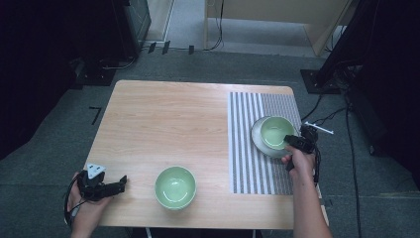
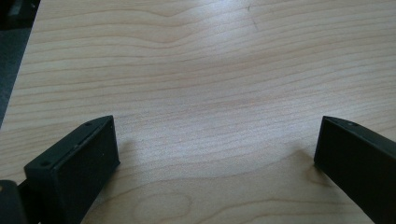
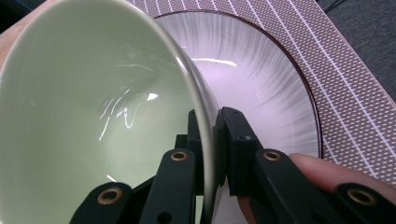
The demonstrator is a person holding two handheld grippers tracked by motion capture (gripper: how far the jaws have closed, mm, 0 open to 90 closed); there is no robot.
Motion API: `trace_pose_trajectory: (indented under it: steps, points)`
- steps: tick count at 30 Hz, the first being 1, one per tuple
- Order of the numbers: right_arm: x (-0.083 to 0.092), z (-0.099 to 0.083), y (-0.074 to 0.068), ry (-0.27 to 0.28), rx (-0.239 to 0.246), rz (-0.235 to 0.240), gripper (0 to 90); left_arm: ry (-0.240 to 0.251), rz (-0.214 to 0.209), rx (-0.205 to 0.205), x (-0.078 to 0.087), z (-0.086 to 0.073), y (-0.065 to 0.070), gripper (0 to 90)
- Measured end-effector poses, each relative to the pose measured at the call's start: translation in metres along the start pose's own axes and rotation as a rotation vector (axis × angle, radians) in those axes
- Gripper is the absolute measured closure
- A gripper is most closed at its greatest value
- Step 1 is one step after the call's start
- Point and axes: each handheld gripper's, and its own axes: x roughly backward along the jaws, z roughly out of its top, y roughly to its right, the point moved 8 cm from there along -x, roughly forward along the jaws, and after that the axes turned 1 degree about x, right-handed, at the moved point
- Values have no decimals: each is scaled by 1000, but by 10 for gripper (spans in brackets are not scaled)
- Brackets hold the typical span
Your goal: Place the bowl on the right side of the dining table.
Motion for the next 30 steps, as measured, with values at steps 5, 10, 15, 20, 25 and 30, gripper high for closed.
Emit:
trace_pose_trajectory:
  steps: [5,10,15,20,25,30]
  points:
    - [-3,1,2,-2,-11,-4,837,0,0,0,0,0,0,0]
    - [-4,1,3,-1,-20,-2,838,0,0,0,0,0,0,0]
    - [-5,2,4,-9,-28,13,814,1,0,0,0,0,0,0]
    - [-7,2,4,-13,-35,37,740,-1,1,0,0,0,0,0]
    - [-4,4,0,19,-21,83,578,-1,1,0,0,0,0,0]
    - [3,9,-8,92,65,113,402,-1,1,0,0,0,0,0]
